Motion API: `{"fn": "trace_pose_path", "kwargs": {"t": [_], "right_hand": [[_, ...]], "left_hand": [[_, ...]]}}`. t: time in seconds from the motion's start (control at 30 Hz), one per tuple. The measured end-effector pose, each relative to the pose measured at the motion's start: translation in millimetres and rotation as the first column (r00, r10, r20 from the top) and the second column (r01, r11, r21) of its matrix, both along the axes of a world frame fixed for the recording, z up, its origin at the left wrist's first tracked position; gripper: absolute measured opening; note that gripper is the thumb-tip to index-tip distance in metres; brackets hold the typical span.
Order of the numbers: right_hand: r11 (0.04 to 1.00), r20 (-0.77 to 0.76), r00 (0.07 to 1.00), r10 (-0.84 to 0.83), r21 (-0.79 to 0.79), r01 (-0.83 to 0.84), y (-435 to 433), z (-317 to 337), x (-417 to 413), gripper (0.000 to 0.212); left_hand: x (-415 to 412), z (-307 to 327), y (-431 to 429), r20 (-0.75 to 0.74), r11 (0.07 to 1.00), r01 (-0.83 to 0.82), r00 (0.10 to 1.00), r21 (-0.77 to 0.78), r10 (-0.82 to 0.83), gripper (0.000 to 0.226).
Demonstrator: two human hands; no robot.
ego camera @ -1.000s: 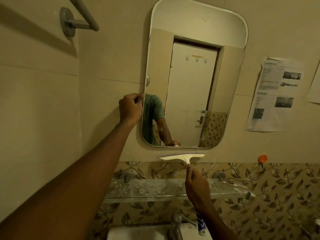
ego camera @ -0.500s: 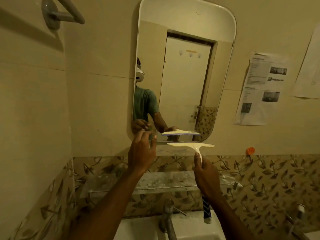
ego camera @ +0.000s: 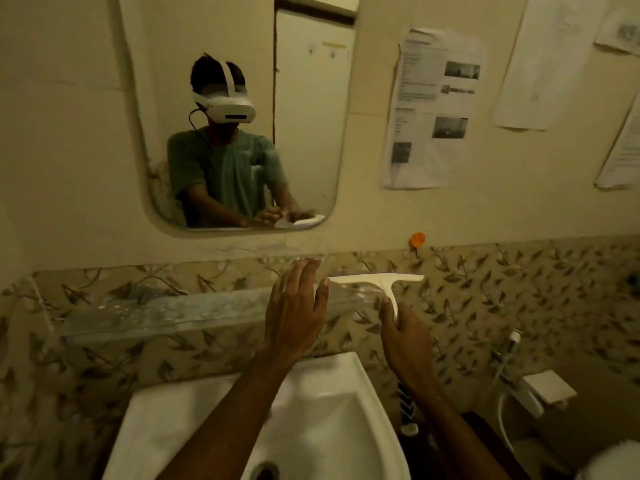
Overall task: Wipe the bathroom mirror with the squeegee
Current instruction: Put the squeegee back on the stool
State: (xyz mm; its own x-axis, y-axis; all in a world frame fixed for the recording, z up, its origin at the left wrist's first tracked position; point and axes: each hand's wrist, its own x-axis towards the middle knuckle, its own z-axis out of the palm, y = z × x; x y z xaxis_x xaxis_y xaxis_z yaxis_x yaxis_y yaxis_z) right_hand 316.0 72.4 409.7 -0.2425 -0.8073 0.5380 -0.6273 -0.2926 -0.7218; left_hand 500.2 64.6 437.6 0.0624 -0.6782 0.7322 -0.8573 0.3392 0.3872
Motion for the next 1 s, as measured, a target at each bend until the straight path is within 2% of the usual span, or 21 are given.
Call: {"fn": "trace_pose_path", "kwargs": {"t": [0.33,0.43,0.57,0.67,0.8,0.93,1.0], "right_hand": [[0.984,-0.001,0.998,0.064,0.169,-0.063,55.7,-61.9,-185.9,0.042],[0.98,-0.002,0.998,0.06,0.191,-0.059,65.3,-79.8,-228.4,0.042],[0.947,0.046,0.999,-0.011,0.322,-0.005,58.0,-113.4,-274.5,0.052],[0.926,0.061,0.997,-0.038,0.378,0.012,49.9,-148.2,-303.1,0.045],[0.898,0.044,0.996,-0.072,0.437,0.045,27.2,-208.6,-337.4,0.026],[0.831,-0.011,0.999,-0.047,0.554,0.046,-16.6,-283.7,-359.1,0.032],[0.787,-0.048,0.998,-0.045,0.613,0.065,-41.8,-322.9,-368.2,0.036]], "left_hand": [[-195.3,-83.9,66.2,-0.071,0.997,0.029,0.997,0.073,-0.024,0.034],[-240.0,-106.6,78.4,-0.126,0.987,0.036,0.992,0.159,-0.016,0.039],[-284.7,-139.8,77.5,-0.129,0.95,0.018,0.991,0.311,0.023,0.044],[-311.3,-170.3,67.4,-0.134,0.929,0.033,0.991,0.369,0.018,0.045],[-347.0,-232.0,45.9,-0.077,0.881,0.027,0.997,0.473,0.01,0.05],[-377.8,-310.1,12.3,-0.036,0.838,0.071,0.998,0.542,-0.061,0.05],[-388.8,-347.2,-10.0,-0.061,0.83,0.088,0.996,0.55,-0.066,0.048]]}}
